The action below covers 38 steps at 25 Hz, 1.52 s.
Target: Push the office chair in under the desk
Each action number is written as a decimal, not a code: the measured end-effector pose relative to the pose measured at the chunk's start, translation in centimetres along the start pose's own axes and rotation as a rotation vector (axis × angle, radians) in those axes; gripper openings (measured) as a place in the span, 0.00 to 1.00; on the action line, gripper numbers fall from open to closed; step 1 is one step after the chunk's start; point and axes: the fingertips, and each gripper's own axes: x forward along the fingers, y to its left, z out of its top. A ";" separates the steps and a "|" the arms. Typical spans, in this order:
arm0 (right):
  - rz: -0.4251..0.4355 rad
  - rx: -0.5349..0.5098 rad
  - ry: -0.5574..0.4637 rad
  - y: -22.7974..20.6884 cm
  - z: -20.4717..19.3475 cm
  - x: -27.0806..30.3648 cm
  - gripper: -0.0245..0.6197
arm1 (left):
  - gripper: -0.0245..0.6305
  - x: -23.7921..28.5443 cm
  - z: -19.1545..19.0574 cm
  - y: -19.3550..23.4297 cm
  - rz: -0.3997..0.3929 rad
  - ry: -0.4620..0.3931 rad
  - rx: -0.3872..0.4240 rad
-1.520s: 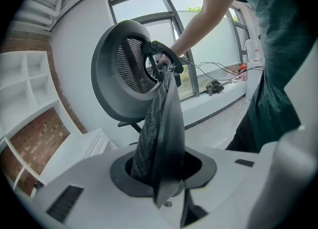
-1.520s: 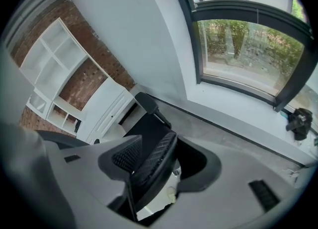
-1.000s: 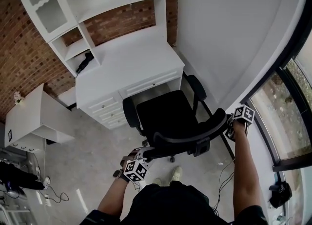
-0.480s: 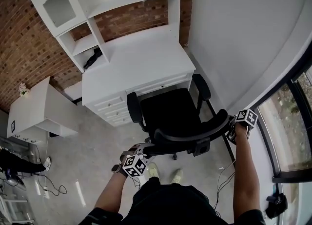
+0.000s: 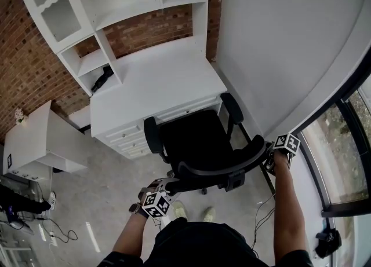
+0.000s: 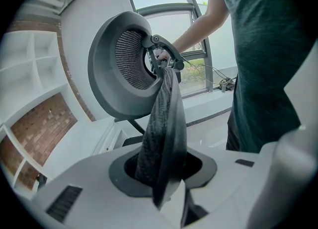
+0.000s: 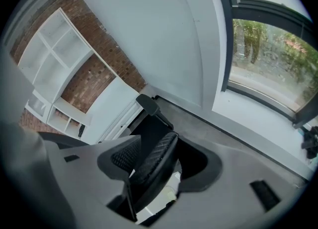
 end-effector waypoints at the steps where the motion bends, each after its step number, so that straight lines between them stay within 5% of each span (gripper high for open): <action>1: 0.000 -0.004 0.002 0.1 0.2 0.1 0.37 | 0.22 0.1 0.1 0.0 -0.003 0.000 0.000; 12: -0.008 -0.027 0.045 -0.2 0.3 1.1 0.37 | 0.23 0.7 0.2 -0.2 -0.013 0.001 -0.038; 16: 0.027 -0.024 0.032 -0.6 0.1 0.6 0.40 | 0.33 0.4 1.1 -0.2 -0.018 -0.015 -0.072; 33: 0.104 -0.141 -0.021 0.8 1.0 -3.2 0.43 | 0.37 -1.6 2.8 0.0 -0.056 0.015 -0.146; 38: 0.154 -0.178 -0.068 1.2 1.3 -5.7 0.43 | 0.38 -3.6 5.0 0.6 -0.107 -0.081 -0.256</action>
